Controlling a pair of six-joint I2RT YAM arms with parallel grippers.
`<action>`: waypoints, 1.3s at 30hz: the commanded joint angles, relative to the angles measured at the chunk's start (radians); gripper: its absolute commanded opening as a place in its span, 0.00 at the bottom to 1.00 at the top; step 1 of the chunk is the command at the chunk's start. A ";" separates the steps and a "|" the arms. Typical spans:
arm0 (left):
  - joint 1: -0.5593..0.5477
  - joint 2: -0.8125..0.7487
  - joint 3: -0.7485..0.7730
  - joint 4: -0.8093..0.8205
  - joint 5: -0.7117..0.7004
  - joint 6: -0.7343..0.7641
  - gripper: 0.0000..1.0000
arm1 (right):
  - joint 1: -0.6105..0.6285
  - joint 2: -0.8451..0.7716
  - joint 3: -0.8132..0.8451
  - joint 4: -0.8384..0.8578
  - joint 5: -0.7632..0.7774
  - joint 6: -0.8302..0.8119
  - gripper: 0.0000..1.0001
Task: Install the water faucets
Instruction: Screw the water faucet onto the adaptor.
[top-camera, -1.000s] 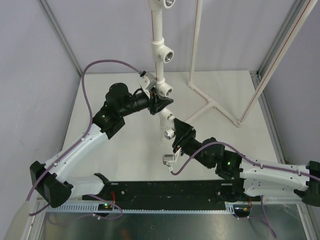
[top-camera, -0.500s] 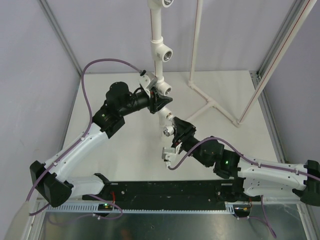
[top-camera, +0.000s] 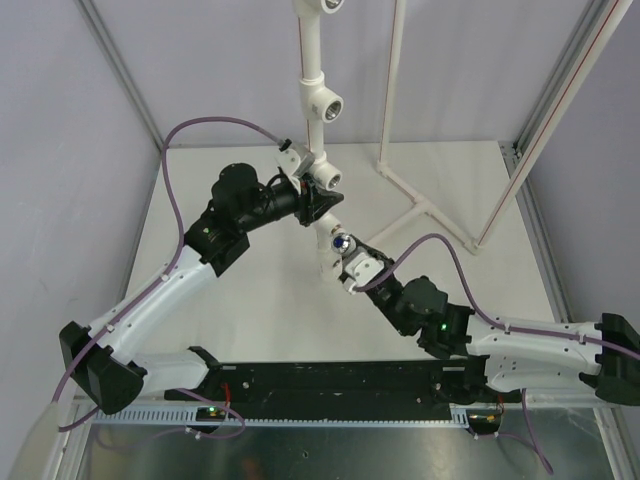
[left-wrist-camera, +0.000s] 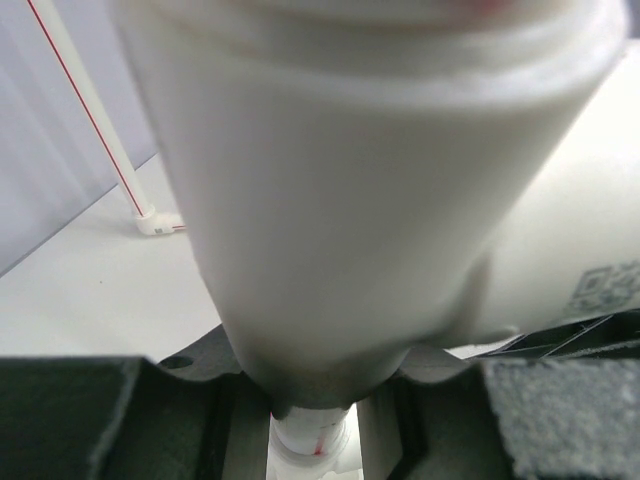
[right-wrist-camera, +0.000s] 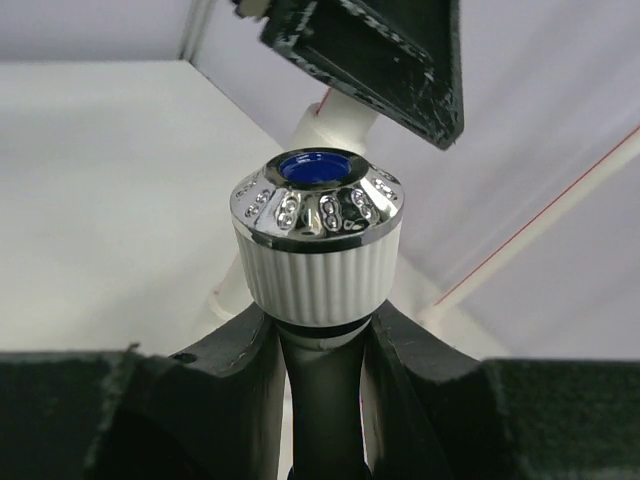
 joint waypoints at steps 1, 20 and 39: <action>-0.077 0.019 0.019 -0.153 0.174 -0.118 0.00 | 0.023 0.031 0.007 0.101 0.022 0.460 0.00; -0.077 0.013 0.016 -0.161 0.196 -0.091 0.00 | -0.105 -0.101 0.005 -0.190 -0.094 1.355 0.00; -0.069 0.008 0.013 -0.162 0.195 -0.078 0.00 | -0.179 -0.132 -0.047 -0.273 -0.144 2.045 0.00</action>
